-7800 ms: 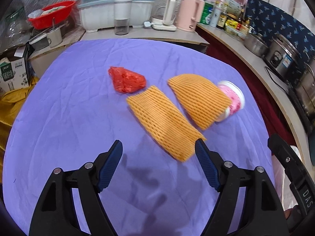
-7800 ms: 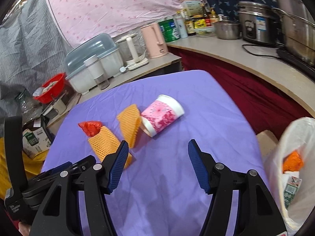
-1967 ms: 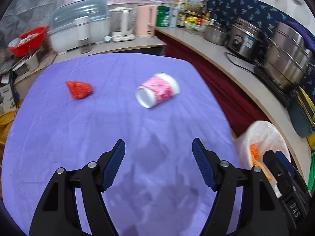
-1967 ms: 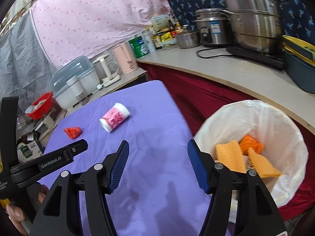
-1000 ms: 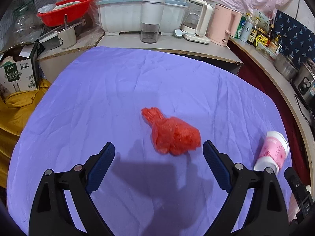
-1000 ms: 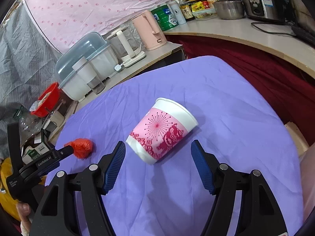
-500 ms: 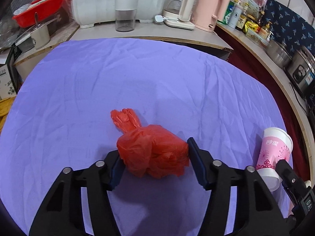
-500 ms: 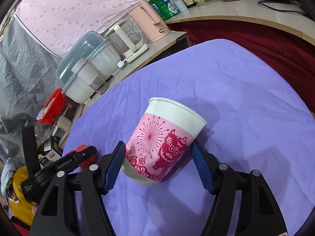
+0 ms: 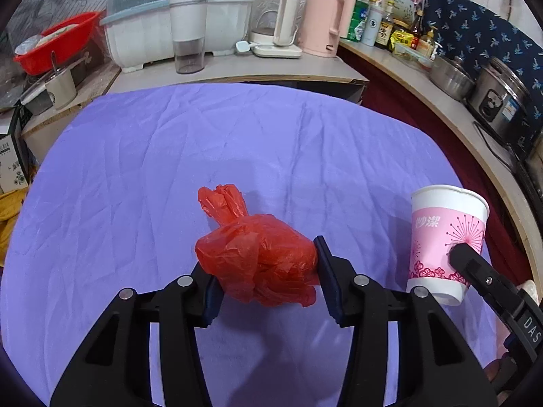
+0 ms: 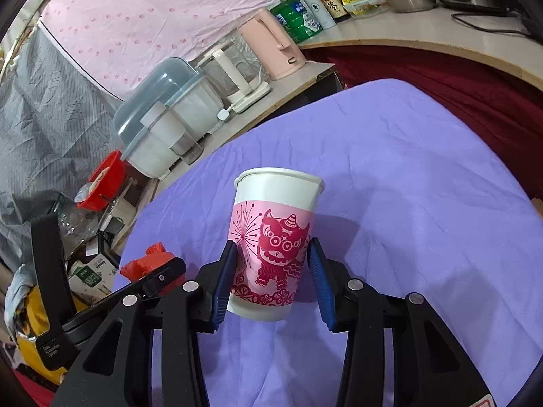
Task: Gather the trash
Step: 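Grasp the red plastic bag with the left tool while the right tool grasps the pink cup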
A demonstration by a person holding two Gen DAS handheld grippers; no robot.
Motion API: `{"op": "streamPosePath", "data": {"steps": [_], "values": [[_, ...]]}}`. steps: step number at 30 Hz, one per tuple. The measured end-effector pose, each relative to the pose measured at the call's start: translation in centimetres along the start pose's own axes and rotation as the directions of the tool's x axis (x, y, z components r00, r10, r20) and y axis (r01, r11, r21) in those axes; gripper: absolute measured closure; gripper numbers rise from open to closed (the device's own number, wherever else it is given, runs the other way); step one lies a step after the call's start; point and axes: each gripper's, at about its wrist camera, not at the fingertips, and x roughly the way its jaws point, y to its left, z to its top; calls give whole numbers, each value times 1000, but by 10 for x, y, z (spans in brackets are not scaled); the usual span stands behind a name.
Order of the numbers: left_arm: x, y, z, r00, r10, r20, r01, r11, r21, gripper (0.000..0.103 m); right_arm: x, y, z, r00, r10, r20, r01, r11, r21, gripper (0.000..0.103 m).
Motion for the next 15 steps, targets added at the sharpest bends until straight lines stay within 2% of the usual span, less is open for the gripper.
{"op": "streamPosePath", "data": {"steps": [4, 15], "values": [[-28, -12, -6, 1000, 2, 26, -3, 1000, 20, 57, -31, 7, -2, 999, -10, 42, 11, 1000, -25, 62], [-112, -60, -38, 993, -59, 104, 48, 993, 104, 57, -140, 4, -14, 984, -41, 175, 49, 998, -39, 62]]}}
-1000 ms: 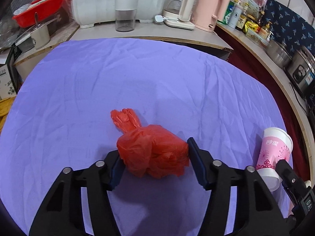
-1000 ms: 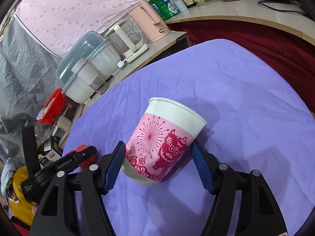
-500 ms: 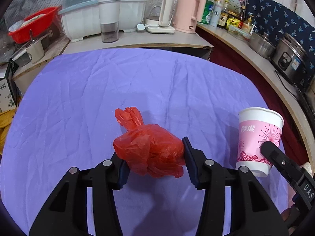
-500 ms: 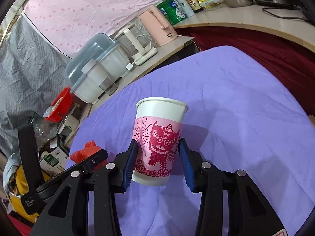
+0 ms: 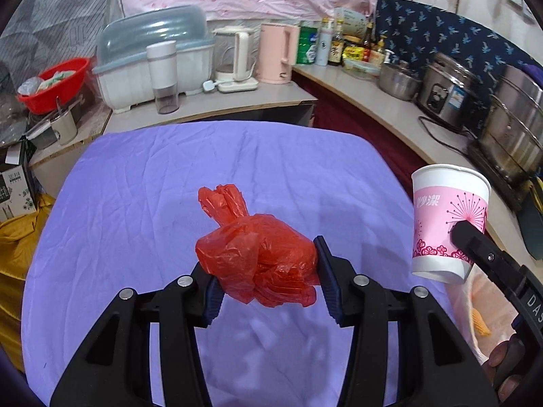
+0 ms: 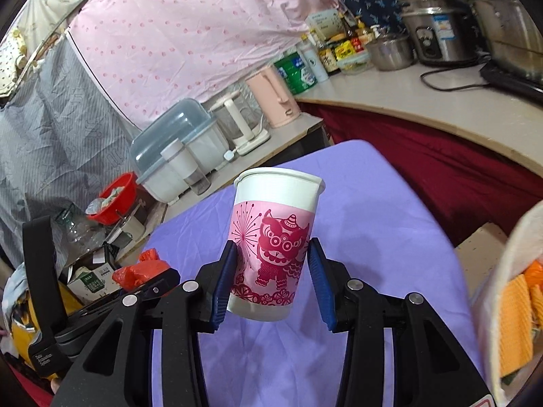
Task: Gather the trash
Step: 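Grasp the red plastic bag with the left tool while the right tool grasps the pink cup, then carry the red bag and pink cup over the bin and open both tools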
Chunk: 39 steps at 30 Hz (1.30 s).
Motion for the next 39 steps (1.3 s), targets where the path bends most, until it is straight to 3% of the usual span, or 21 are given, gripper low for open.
{"op": "streamPosePath", "data": {"steps": [9, 21, 30, 39], "values": [[-58, -66, -27, 996, -74, 41, 70, 994, 84, 57, -87, -26, -5, 995, -37, 96, 37, 999, 0, 62], [-92, -171, -69, 982, -191, 10, 184, 959, 216, 57, -185, -116, -24, 968, -169, 186, 145, 980, 138, 62], [-95, -233, -92, 969, -247, -30, 245, 924, 294, 57, -227, -169, -40, 944, -258, 207, 218, 956, 199, 62], [-93, -283, -111, 961, -269, -65, 274, 892, 359, 57, -244, -201, -49, 936, -283, 209, 230, 942, 245, 62]]}}
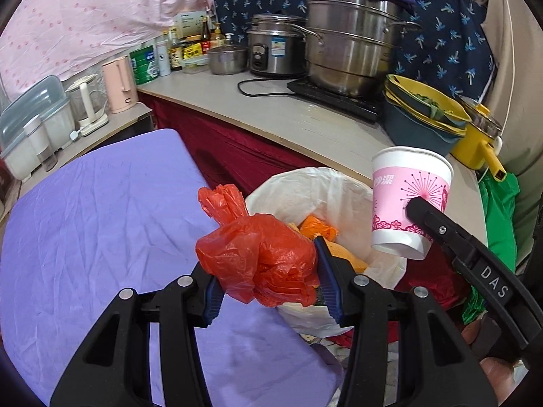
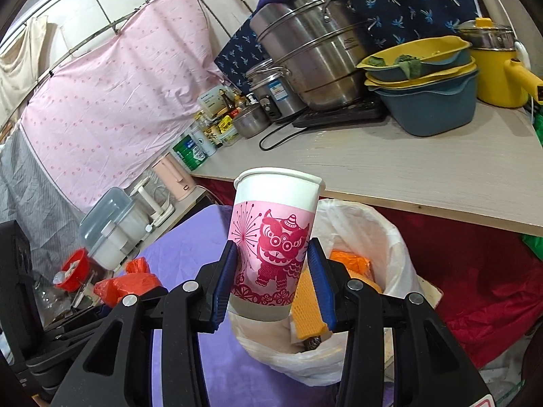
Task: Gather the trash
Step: 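Carry the red bag and pink cup over the bin and open both tools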
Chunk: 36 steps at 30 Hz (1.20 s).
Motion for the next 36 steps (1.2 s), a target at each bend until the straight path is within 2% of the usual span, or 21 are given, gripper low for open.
{"op": "streamPosePath", "data": {"steps": [19, 36], "values": [[20, -35, 7, 999, -17, -27, 19, 998, 55, 57, 3, -20, 3, 1000, -3, -5, 3, 1000, 31, 62], [38, -37, 7, 999, -8, -53, 11, 999, 53, 56, 15, -21, 2, 1000, -13, -24, 14, 1000, 22, 61]]}}
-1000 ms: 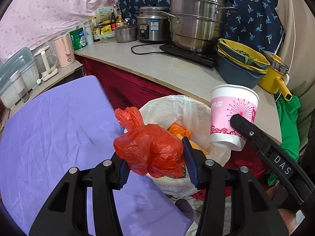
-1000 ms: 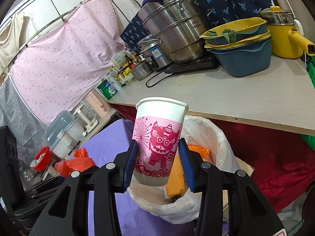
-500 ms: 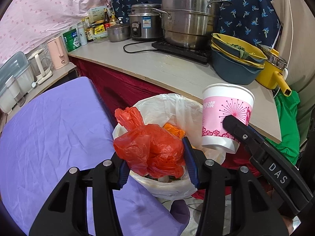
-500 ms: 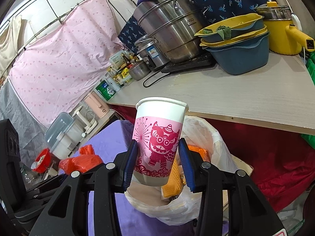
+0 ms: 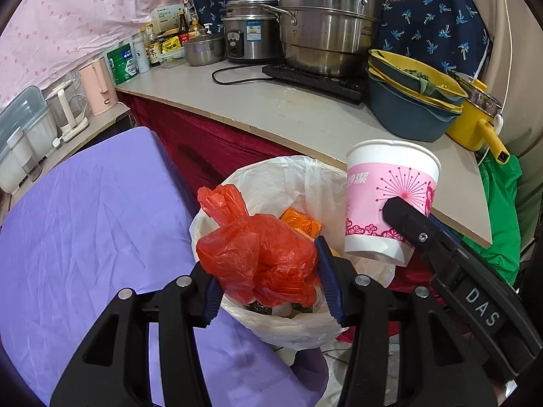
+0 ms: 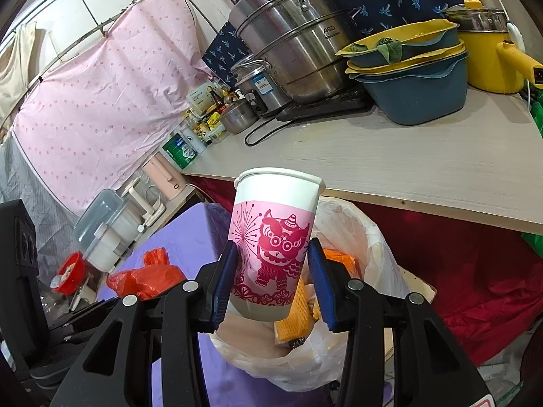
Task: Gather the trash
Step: 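Carry the red bag and pink cup over the bin and open both tools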
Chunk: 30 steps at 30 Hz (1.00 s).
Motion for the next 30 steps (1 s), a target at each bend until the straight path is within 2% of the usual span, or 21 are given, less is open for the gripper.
{"op": "streamPosePath", "data": {"steps": [6, 9, 14, 20, 24, 30], "values": [[5, 1, 0, 1000, 2, -4, -2, 1000, 0, 53, 2, 2, 1, 1000, -8, 0, 8, 1000, -3, 61], [6, 2, 1, 1000, 5, -6, -5, 1000, -5, 48, 6, 3, 3, 1000, -16, -6, 16, 1000, -7, 59], [8, 4, 1, 1000, 22, -1, -22, 1000, -5, 32, 9, 7, 5, 1000, -25, -6, 25, 1000, -15, 59], [8, 9, 2, 1000, 30, -1, -30, 999, -16, 30, 6, 11, 6, 1000, -21, 1, 21, 1000, -21, 58], [7, 13, 1, 999, 40, 4, -40, 999, -23, 25, 2, 15, 6, 999, -31, 9, 31, 999, -29, 50], [2, 21, -1, 999, 50, 11, -50, 998, -38, 23, -2, 19, 6, 999, -43, 4, 43, 998, -49, 47]]}}
